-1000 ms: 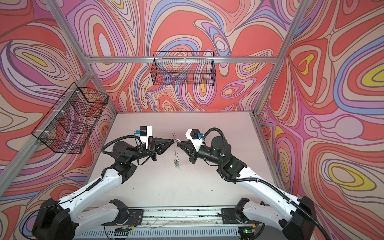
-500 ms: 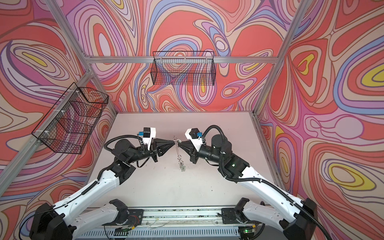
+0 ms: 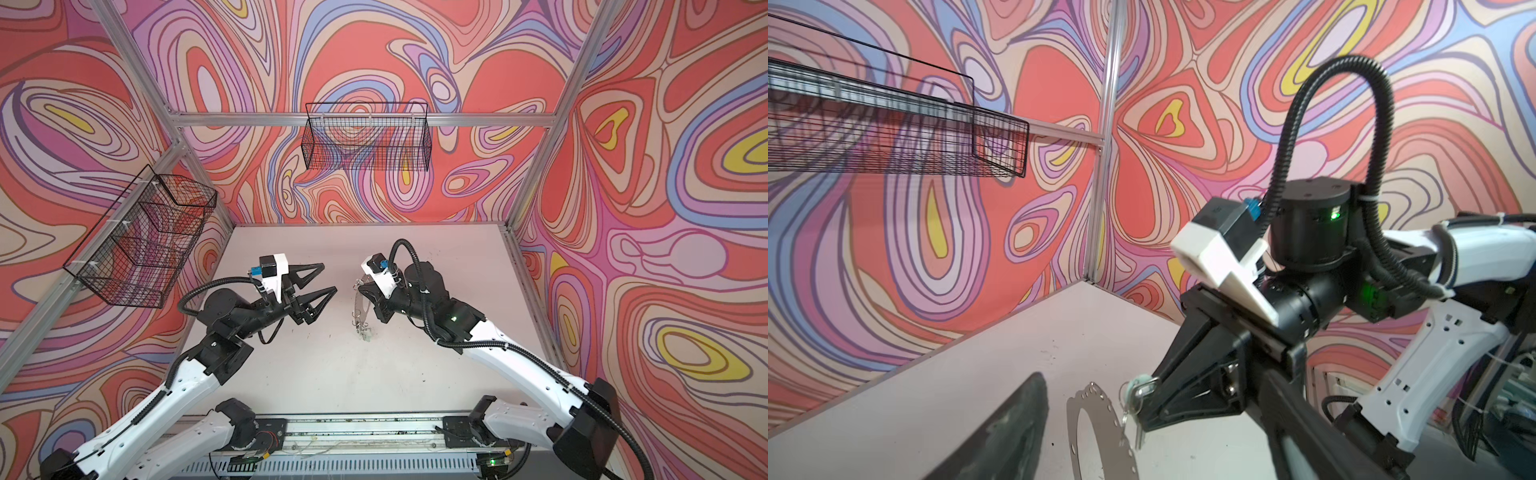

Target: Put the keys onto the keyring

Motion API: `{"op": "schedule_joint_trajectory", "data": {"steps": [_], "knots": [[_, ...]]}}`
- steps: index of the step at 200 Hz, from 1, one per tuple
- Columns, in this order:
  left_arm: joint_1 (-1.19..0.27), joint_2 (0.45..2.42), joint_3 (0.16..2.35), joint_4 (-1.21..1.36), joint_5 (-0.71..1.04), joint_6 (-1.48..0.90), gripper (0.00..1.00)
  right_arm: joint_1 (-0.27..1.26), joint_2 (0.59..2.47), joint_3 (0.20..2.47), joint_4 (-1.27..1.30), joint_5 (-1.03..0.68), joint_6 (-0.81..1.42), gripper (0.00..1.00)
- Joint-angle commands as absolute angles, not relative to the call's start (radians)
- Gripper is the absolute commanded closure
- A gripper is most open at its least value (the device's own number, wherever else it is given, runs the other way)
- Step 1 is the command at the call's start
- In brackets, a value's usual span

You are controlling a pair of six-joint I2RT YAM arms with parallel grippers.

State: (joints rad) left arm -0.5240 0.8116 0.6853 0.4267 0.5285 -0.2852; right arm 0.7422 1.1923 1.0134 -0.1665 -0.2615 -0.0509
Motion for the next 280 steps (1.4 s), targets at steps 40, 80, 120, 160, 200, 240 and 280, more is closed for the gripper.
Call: {"op": "schedule_joint_trajectory", "data": {"steps": [40, 80, 120, 160, 200, 240, 280], "knots": [[-0.523, 0.58, 0.664, 0.156, 0.271, -0.22, 0.0, 0.727, 1.492, 1.212, -0.012, -0.178, -0.058, 1.0], [-0.523, 0.488, 0.627, 0.121, 0.245, -0.204, 0.0, 0.664, 1.768, 1.454, 0.049, -0.187, -0.039, 1.0], [-0.523, 0.459, 0.586, 0.164, 0.228, -0.21, 0.0, 0.59, 2.049, 1.69, 0.085, -0.232, 0.038, 1.0], [-0.523, 0.465, 0.592, 0.14, 0.231, -0.195, 0.0, 0.575, 2.162, 1.715, 0.077, -0.213, 0.04, 1.0], [-0.523, 0.473, 0.592, 0.151, 0.231, -0.2, 0.0, 0.575, 2.054, 1.488, 0.141, -0.207, 0.053, 1.0], [-0.518, 0.503, 0.597, 0.164, 0.258, -0.219, 0.0, 0.576, 1.96, 1.325, 0.104, -0.23, 0.082, 1.0], [-0.513, 0.509, 0.597, 0.161, 0.264, -0.221, 0.0, 0.577, 1.929, 1.258, -0.03, -0.286, 0.094, 1.0]]}}
